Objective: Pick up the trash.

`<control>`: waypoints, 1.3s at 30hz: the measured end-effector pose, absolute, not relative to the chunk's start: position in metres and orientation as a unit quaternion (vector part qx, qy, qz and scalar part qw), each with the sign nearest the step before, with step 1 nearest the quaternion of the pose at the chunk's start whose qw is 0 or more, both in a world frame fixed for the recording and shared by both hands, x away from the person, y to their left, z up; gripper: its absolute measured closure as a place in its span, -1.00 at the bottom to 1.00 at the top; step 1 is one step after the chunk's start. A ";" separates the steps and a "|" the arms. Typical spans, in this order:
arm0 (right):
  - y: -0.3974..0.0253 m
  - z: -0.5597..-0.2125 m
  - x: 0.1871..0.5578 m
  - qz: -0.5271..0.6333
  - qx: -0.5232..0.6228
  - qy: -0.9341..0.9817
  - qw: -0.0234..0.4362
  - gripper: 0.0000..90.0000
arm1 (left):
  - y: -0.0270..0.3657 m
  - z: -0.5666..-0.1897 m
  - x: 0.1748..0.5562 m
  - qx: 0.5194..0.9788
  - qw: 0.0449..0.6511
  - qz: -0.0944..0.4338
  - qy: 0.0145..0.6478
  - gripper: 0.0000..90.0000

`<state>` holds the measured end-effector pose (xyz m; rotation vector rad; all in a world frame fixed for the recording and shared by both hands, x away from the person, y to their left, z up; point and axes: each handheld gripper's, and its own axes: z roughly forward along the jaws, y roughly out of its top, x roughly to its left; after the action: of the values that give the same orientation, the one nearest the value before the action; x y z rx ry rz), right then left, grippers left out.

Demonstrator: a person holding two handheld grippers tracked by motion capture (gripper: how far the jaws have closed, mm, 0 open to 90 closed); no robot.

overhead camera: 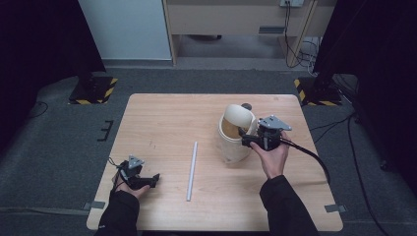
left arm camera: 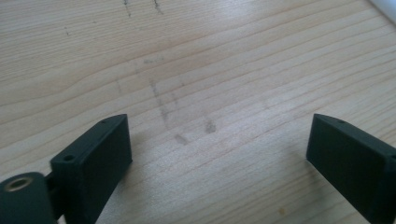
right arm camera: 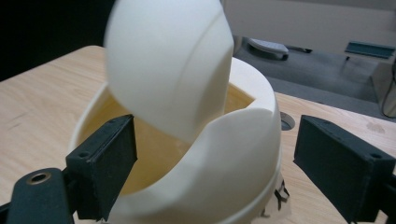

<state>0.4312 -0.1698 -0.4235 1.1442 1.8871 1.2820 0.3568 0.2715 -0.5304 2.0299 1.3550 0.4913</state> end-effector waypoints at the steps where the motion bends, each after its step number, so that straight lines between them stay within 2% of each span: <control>1: -0.172 -0.421 0.427 0.483 0.427 0.707 0.290 -0.72 | 0.271 -0.529 0.356 0.772 0.320 0.184 0.517 -0.79; 10: -0.215 -0.407 0.401 0.496 0.430 0.695 0.295 -0.70 | 0.262 -0.518 0.353 0.762 0.355 0.186 0.509 -0.63; 21: -0.273 -0.455 0.384 0.456 0.483 0.699 0.265 -0.63 | 0.230 -0.504 0.357 0.761 0.385 0.197 0.484 -0.47; 35: -0.292 -0.485 0.385 0.413 0.496 0.723 0.245 -0.51 | 0.156 -0.523 0.381 0.782 0.372 0.155 0.475 -0.30; 39: -0.291 -0.487 0.386 0.400 0.494 0.732 0.246 -0.52 | 0.146 -0.527 0.382 0.792 0.358 0.154 0.469 -0.24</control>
<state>0.3863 -0.2909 -0.4872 1.3473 1.9970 1.0923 0.3817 0.1458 -0.5274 2.0451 1.2117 0.3982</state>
